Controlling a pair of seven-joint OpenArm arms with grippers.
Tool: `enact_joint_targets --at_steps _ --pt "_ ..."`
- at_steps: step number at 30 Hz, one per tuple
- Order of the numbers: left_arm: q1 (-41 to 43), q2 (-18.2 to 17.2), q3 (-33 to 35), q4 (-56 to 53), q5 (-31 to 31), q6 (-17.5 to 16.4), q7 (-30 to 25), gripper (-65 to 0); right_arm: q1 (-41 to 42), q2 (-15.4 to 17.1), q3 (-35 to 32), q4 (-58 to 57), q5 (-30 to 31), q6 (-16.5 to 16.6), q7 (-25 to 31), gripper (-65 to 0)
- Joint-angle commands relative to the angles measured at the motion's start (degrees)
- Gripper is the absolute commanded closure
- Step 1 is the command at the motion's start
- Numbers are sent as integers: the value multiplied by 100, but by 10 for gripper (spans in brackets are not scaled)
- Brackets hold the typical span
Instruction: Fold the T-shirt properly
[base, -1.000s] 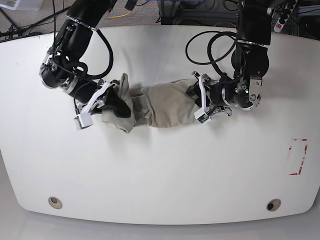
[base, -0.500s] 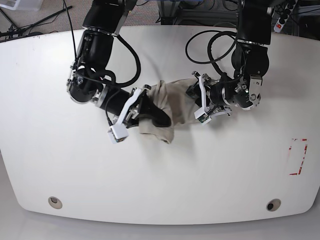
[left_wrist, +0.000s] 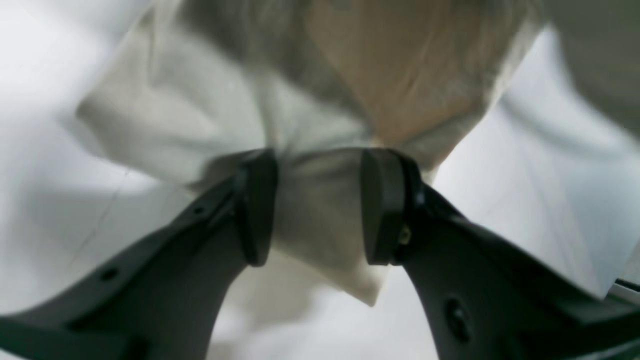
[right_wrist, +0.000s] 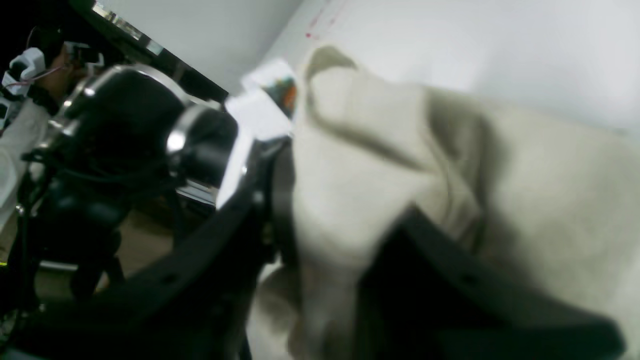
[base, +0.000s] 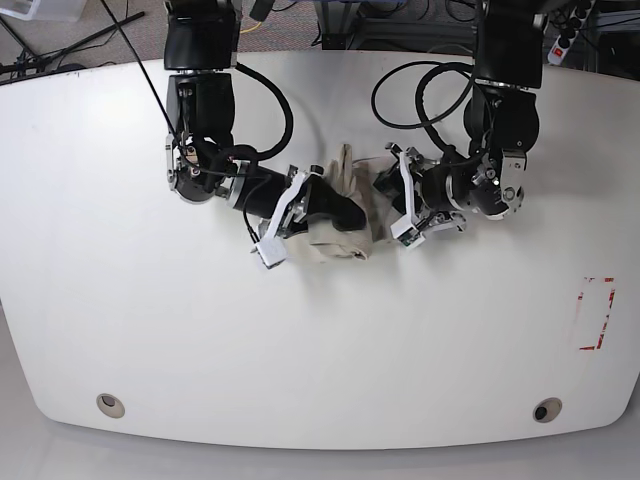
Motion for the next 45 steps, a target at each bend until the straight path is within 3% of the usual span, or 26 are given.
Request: enact_joint_targets --at_steps 1,6,10,15,20,24,30,37,41,45 --pt "-74 24 -159 277 16 -3 -9 -253 126 38 -15 -21 202 60 256 -197" --pt "5 156 -765 778 16 -3 -9 -253 249 38 -15 -329 202 60 256 -344" --pt "137 156 -1143 1226 16 -3 -9 -253 276 3 -24 -443 202 60 265 -388" --pt "479 50 -1820 2044 -274 -3 0 -253 407 -15 -147 -452 193 21 274 -385" --pt "822 -688 -2787 2352 -600 -3 0 -253 478 12 -648 -399 202 -392 625 -385" --pt "1165 -1392 -2884 2352 -600 -3 0 -253 478 126 -815 -109 202 -586 660 -385" --pt "1657 -1946 -2884 2352 -591 -3 0 -253 513 293 -1193 -135 184 -735 722 -385" --pt "2027 -2069 -2893 2369 -591 -3 0 -253 662 223 -1500 -777 -528 -735 871 -377" --pt "2132 -2069 -2893 2396 -591 -3 0 -253 698 -85 -1509 -1129 -1328 -727 1232 -300" --pt "2132 -2060 -2884 2404 -591 -3 0 -253 1032 -375 -1509 -1577 -2022 -727 1373 -266"
